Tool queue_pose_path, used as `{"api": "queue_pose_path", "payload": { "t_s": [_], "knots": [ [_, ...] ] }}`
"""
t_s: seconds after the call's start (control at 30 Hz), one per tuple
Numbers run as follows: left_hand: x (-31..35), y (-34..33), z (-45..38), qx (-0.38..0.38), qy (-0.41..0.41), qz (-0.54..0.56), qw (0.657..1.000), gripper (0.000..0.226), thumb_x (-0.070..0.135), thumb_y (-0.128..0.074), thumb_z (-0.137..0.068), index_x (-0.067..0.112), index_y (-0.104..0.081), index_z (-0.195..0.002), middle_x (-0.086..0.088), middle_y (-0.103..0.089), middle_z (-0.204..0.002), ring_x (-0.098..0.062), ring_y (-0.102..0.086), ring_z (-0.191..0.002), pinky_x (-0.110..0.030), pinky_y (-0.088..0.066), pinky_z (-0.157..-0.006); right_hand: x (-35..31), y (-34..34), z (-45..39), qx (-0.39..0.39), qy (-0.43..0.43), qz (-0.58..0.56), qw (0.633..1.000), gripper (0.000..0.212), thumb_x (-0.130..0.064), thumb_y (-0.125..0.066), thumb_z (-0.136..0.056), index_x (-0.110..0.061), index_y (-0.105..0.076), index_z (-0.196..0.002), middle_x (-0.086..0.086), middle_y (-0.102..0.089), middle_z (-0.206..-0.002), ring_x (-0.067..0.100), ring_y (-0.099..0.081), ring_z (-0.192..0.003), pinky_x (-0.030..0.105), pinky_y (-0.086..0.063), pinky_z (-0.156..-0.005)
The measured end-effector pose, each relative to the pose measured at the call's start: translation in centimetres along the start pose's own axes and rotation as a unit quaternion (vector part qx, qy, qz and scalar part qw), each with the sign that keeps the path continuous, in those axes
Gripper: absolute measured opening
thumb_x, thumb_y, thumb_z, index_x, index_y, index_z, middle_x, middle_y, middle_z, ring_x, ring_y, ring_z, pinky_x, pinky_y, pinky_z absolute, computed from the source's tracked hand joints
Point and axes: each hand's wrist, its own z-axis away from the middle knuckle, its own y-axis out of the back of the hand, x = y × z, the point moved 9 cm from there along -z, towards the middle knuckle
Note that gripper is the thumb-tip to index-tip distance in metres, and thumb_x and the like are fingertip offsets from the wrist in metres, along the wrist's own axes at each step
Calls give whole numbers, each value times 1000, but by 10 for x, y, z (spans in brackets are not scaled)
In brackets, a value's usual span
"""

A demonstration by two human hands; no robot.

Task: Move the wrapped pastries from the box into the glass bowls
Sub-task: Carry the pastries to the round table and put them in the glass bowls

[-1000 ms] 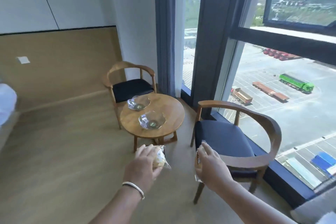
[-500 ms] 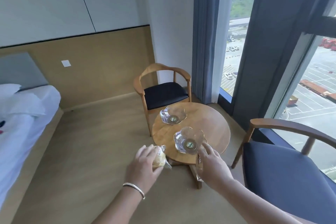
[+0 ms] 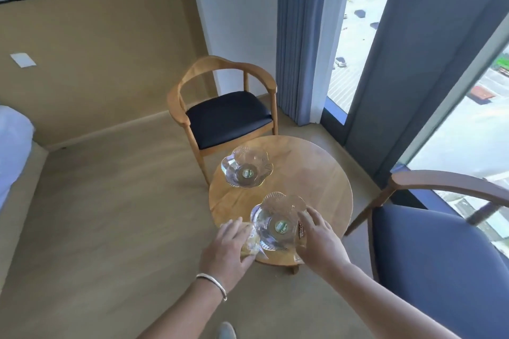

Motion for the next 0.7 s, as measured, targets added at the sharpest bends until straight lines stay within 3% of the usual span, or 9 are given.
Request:
{"api": "queue_pose_path", "payload": {
  "t_s": [0.17,0.33,0.5,0.7],
  "knots": [
    [-8,-44,-54,-58,-40,31,997,59,49,-58,-85,40,-36,-139,11,-23,-154,-10,-17,-141,-28,-37,-104,22,-28,-34,-12,-68,-18,997,66,-22,-53,-88,-33,-25,-146,-5,-14,-160,19,-25,-142,30,-31,-110],
    [-32,-85,-109,-107,-85,32,990,60,48,-59,-86,39,-35,-139,9,-21,-155,-13,-12,-143,-34,-42,-102,31,-63,-71,-10,-139,-41,989,69,-25,-59,-86,-29,-26,-147,-6,-12,-160,16,-23,-143,28,-30,-109],
    [-46,-127,-144,-159,-135,20,978,58,47,-59,-86,39,-35,-138,7,-21,-155,-14,-10,-144,-36,-48,-92,41,-100,-97,-7,-208,-68,976,69,-29,-62,-84,-27,-30,-145,-5,-13,-159,17,-29,-140,28,-33,-107],
    [-45,-176,-154,-217,-184,16,959,60,39,-58,-88,34,-31,-142,2,-21,-154,-16,-6,-144,-36,-38,-102,64,-135,-105,-10,-260,-84,962,66,-35,-65,-81,-30,-35,-139,-2,-19,-158,19,-33,-139,29,-36,-105]
  ]
}}
